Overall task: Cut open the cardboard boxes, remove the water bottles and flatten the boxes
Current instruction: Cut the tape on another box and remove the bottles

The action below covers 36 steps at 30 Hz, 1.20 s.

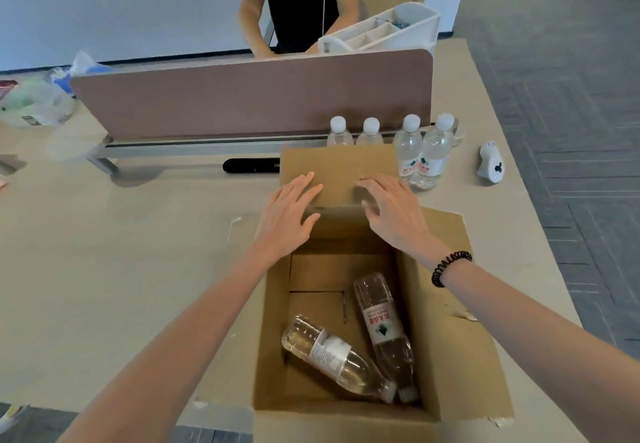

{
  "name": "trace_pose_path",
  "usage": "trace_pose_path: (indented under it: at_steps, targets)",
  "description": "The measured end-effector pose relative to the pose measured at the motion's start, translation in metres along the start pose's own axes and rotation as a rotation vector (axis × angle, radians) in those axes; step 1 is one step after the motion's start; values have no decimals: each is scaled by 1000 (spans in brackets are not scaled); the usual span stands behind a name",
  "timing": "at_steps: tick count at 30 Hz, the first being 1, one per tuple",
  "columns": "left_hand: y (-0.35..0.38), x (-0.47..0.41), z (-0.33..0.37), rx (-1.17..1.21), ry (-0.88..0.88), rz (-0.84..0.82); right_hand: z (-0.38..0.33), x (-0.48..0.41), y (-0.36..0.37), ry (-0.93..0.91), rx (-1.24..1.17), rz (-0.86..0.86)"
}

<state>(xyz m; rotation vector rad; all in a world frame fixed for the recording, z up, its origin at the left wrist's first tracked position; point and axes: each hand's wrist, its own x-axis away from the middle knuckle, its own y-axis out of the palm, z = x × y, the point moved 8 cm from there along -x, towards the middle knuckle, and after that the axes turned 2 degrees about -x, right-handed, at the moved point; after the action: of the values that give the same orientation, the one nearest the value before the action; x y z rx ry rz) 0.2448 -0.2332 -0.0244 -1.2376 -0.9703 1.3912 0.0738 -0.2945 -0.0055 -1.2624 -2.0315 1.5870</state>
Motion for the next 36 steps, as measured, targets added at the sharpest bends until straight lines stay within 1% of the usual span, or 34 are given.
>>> trace_pose_path:
  at_steps: [3, 5, 8, 12, 15, 23, 29, 32, 36]
  targets:
    - [9, -7, -6, 3, 47, -18, 3, -7, 14, -16, 11, -45]
    - [17, -11, -5, 14, 114, -36, 3, -10, 21, -26, 26, -93]
    - [30, -16, 5, -53, 216, -59, 1, -14, 27, -44, 53, -132]
    - [33, -23, 11, -97, 224, -23, -8, -15, 34, -158, 201, -144]
    - [33, -22, 16, -70, 265, 6, -11, -15, 37, -186, 241, -153]
    - [32, -24, 20, -31, 270, 85, -23, -15, 37, -175, 238, -103]
    - [20, -49, 17, -50, 299, 110, -18, -36, 32, -149, 236, -40]
    - [18, -60, 12, -25, 284, 99, -16, -46, 28, -154, 215, 2]
    - [23, -65, 7, -21, 288, 80, -11, -50, 33, -164, 193, 0]
